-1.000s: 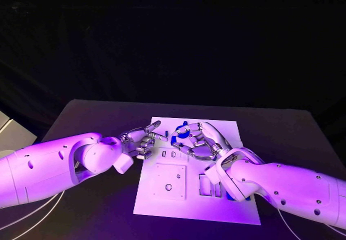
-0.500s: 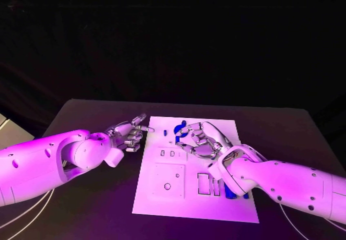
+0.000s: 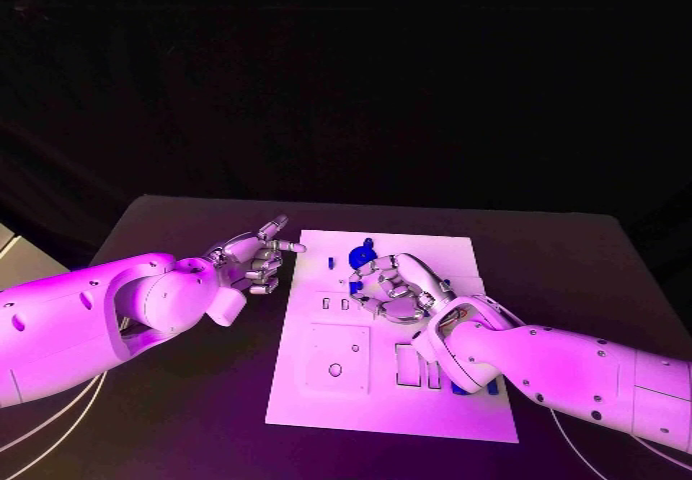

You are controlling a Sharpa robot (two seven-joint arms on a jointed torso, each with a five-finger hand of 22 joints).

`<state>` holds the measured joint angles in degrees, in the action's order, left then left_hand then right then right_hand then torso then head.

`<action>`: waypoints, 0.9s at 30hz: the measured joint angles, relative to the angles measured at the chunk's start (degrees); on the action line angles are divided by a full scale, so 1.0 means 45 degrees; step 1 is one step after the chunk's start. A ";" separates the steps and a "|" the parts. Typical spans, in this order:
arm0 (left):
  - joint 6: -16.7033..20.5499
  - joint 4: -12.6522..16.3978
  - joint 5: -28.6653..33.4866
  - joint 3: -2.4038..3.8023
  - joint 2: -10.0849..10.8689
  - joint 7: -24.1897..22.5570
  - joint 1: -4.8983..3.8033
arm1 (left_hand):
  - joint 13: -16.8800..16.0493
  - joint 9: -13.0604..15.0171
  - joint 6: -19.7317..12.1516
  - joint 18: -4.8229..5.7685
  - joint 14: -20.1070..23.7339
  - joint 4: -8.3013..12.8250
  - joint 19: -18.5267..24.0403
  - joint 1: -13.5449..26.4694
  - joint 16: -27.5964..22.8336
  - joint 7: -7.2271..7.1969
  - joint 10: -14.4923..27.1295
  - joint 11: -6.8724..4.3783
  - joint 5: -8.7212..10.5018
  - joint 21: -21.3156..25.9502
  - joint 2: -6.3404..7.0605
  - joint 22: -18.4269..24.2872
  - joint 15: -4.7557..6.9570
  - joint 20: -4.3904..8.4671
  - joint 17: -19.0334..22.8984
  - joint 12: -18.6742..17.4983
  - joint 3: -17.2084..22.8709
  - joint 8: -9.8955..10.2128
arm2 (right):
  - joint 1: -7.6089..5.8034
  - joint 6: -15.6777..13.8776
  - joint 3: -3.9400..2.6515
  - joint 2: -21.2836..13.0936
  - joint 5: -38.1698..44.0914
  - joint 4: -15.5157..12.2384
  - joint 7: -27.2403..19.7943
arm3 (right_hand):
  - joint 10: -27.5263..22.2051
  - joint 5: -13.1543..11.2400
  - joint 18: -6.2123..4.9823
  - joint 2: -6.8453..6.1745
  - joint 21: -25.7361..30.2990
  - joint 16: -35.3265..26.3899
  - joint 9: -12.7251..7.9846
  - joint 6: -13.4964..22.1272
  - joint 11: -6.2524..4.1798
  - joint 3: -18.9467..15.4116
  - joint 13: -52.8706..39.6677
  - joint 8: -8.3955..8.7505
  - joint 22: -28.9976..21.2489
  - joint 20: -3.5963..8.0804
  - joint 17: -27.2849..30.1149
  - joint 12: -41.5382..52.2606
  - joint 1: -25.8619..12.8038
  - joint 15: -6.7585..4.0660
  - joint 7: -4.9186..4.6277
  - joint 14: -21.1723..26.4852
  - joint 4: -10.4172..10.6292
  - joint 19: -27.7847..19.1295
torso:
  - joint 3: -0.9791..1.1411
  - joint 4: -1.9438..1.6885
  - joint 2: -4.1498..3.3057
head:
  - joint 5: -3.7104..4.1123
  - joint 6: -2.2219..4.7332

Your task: Assemble the parts on the task board

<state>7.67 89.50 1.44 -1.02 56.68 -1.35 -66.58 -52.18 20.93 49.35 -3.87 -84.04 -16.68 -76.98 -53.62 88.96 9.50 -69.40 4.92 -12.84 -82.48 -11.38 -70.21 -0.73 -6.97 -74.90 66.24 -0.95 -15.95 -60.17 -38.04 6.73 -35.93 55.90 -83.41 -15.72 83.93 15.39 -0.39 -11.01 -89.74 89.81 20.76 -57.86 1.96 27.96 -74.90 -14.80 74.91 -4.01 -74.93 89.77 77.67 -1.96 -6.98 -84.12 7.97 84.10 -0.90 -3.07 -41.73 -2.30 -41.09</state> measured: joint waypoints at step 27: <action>0.0027 0.0038 0.0019 0.0008 0.0002 -0.0093 -0.0013 | -0.0001 0.0001 0.0001 0.0000 0.0000 0.0000 0.0000 -0.0050 0.0000 -0.0001 -0.0001 -0.0001 0.0000 0.0000 0.0050 -0.0001 0.0001 0.0000 -0.0010 0.0000 0.0000 -0.0001 | 0.0108 0.0330 0.0082 0.0236 0.1256 0.0338 0.0906 | 0.0000 -0.0044 0.0000 -0.0004 0.0000 0.0000 -0.0003 0.0002 0.0000 -0.0004 -0.0008 -0.0004 -0.0003 0.0000 0.0003 0.0000 -0.0001 0.0000 0.0050 0.0000 -0.0003 0.0000 | -0.0001 0.0004 0.0005 | -0.0065 -0.0176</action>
<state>7.79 89.67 1.52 -0.98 56.69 -1.77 -66.64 -52.18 20.94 49.35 -3.87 -84.04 -16.68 -76.98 -53.84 88.96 9.50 -69.41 4.92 -12.84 -82.48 -11.16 -70.21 -0.73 -6.97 -74.95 66.24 -0.95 -15.96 -59.68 -36.56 7.10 -34.87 61.55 -81.88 -11.65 83.93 15.19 -0.39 -11.02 -89.74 89.81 20.75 -57.85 1.96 27.95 -74.94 -14.82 74.90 -4.01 -74.92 89.77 77.66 -1.96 -6.76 -84.12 7.96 84.10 -0.91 -3.05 -41.71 -2.59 -41.88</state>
